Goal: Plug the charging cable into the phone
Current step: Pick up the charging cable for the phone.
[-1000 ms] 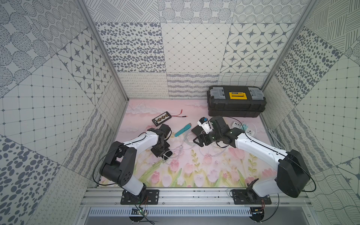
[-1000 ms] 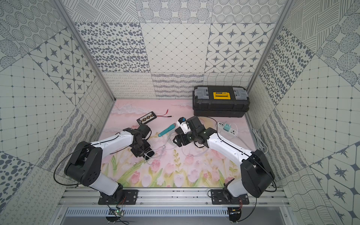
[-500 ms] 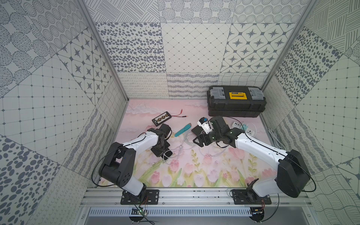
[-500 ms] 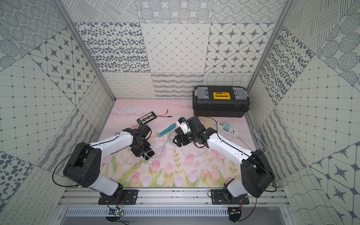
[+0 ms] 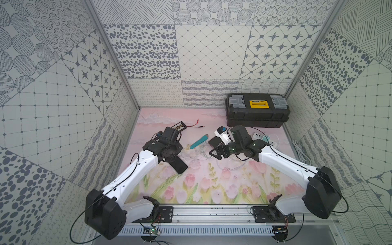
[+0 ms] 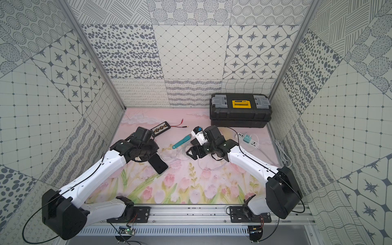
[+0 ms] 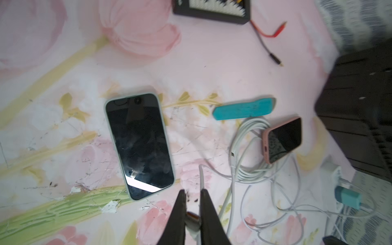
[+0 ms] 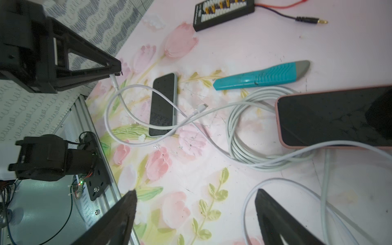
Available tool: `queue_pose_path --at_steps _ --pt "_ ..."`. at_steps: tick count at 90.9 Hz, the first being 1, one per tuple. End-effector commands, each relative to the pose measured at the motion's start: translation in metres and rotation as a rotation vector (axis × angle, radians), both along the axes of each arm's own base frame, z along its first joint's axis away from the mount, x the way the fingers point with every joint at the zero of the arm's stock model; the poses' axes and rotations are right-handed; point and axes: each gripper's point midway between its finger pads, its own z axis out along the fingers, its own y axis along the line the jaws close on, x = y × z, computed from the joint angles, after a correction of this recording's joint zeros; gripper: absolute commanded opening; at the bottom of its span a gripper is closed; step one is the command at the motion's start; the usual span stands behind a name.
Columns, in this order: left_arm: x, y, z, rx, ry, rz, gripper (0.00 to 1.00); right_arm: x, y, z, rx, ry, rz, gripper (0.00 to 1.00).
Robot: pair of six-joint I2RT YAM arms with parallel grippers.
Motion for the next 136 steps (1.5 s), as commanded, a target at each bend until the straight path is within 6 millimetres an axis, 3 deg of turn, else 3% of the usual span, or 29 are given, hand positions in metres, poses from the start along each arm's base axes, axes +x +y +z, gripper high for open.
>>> queue_pose_path --at_steps 1,7,14,25,32,38,58,76,102,136 --pt "0.006 -0.018 0.092 0.048 -0.287 -0.231 0.0 -0.007 0.011 0.054 0.163 -0.138 0.068 0.89" --pt "0.003 -0.03 0.128 0.033 -0.369 -0.303 0.0 -0.011 0.012 0.071 0.215 -0.188 0.09 0.9" --pt "-0.004 -0.04 0.153 0.008 -0.415 -0.362 0.0 -0.017 0.013 0.088 0.262 -0.229 0.117 0.9" --pt "-0.012 -0.051 0.172 -0.018 -0.455 -0.417 0.0 -0.036 0.021 0.116 0.366 -0.265 0.221 0.89" --pt "-0.014 -0.056 0.168 -0.033 -0.446 -0.433 0.0 -0.047 0.031 0.122 0.414 -0.297 0.272 0.88" --pt "-0.014 -0.061 0.162 -0.038 -0.433 -0.45 0.0 -0.048 0.041 0.114 0.396 -0.335 0.291 0.87" --pt "-0.014 -0.071 0.133 -0.059 -0.388 -0.496 0.0 -0.027 0.073 0.103 0.378 -0.388 0.387 0.86" --pt "-0.018 -0.069 0.121 -0.058 -0.382 -0.499 0.0 -0.008 0.094 0.106 0.399 -0.375 0.402 0.73" --pt "-0.011 -0.068 0.106 -0.056 -0.34 -0.455 0.0 -0.027 0.12 0.097 0.397 -0.308 0.491 0.62" --pt "-0.009 -0.068 0.101 -0.068 -0.334 -0.433 0.0 -0.025 0.141 0.089 0.366 -0.265 0.485 0.43"
